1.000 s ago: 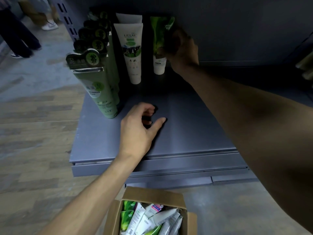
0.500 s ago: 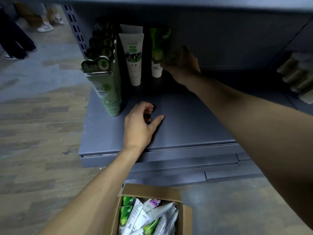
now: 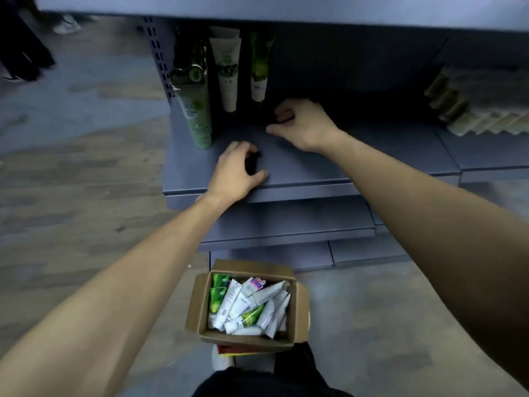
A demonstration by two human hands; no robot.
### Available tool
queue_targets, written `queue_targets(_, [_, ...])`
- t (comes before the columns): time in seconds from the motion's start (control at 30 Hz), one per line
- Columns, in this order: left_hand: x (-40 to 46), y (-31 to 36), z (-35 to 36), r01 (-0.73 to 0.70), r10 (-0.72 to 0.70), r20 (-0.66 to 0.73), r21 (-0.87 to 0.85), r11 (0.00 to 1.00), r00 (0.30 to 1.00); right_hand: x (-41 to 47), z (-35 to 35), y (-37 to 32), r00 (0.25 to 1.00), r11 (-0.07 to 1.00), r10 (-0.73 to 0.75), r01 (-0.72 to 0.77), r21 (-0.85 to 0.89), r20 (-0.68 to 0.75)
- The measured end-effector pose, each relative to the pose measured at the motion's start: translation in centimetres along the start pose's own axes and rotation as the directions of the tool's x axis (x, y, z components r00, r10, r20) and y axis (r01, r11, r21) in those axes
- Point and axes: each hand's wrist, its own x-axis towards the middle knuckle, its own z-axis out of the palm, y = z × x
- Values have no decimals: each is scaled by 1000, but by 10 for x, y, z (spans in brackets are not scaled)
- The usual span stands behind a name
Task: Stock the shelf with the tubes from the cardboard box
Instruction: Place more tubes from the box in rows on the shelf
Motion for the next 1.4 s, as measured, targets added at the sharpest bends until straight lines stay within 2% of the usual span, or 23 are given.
queue_targets(0.17, [-24, 11, -24, -81, 81, 2, 94, 992, 997, -33, 8, -3, 997, 992, 47, -40, 116, -57])
queue_targets(0.23, [-39, 13, -29, -65, 65, 0, 85, 994, 998, -52, 15, 1, 993, 982, 80, -64, 177, -85])
queue_targets(0.37, [-106, 8, -14, 70, -67, 48, -70, 995, 997, -111, 57, 13, 968, 926, 223, -175, 334, -114])
queue_targets(0.43, [-156, -3, 8, 229, -215, 96, -175, 957, 972, -146, 95, 23, 952, 882, 283, -209, 422, -119])
queue_targets(0.5, [-199, -14, 34, 392, -364, 167, -186, 901, 916, -180, 129, 30, 934, 848, 350, -287, 446, -64])
queue_targets(0.57, [-225, -24, 59, 502, -465, 216, -174, 847, 859, -208, 154, 40, 907, 831, 417, -405, 381, 53])
queue_targets(0.63, [-234, -26, 75, 559, -522, 222, -163, 813, 823, -227, 167, 55, 888, 848, 447, -459, 266, 108])
queue_targets(0.83, [-242, -14, 116, 609, -597, 225, 23, 793, 770, -245, 179, 114, 876, 885, 431, -457, 85, 217])
queue_targets(1.07, [-285, -34, 168, 760, -749, 224, 54, 648, 623, -252, 216, 168, 845, 911, 394, -411, -32, 360])
queue_targets(1.23, [-318, -83, 202, 788, -771, 279, 74, 612, 573, -253, 260, 189, 865, 930, 364, -359, -81, 346])
queue_targets(1.4, [-327, -129, 223, 826, -793, 297, 25, 564, 532, -243, 294, 205, 848, 950, 294, -208, -233, 440])
